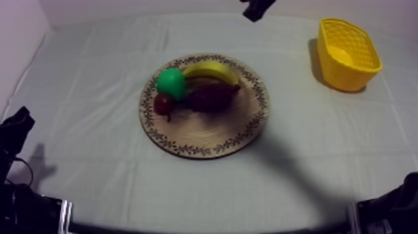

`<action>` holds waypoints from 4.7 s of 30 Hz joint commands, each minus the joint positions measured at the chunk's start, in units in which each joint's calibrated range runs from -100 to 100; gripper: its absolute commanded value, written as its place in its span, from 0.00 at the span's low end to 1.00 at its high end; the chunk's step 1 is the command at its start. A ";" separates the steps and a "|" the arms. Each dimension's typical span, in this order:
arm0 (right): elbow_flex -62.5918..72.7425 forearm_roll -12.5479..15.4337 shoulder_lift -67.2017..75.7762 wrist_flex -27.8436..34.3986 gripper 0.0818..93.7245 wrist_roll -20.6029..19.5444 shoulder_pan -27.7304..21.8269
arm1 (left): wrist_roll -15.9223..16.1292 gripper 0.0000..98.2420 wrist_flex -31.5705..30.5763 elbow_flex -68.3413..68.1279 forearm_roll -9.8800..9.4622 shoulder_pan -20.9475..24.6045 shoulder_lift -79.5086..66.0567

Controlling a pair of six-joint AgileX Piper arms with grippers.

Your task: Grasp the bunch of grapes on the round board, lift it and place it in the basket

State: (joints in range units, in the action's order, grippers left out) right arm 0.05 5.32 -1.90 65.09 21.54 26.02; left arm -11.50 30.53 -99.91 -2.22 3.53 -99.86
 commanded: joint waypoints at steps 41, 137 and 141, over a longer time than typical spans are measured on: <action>2.48 -3.06 -1.55 12.57 0.82 6.96 4.34 | 0.00 0.00 0.02 0.02 0.00 -0.02 0.03; 3.69 -3.06 -40.70 -7.83 0.49 4.65 5.18 | 0.00 0.00 0.02 0.02 0.00 -0.02 0.03; 2.87 -3.00 -39.99 -8.52 0.46 4.73 5.16 | 0.00 0.00 0.02 0.02 0.00 -0.02 0.03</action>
State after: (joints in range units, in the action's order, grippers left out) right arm 3.12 2.22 -42.18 55.58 26.27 31.21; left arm -11.50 30.53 -99.91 -2.22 3.53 -99.86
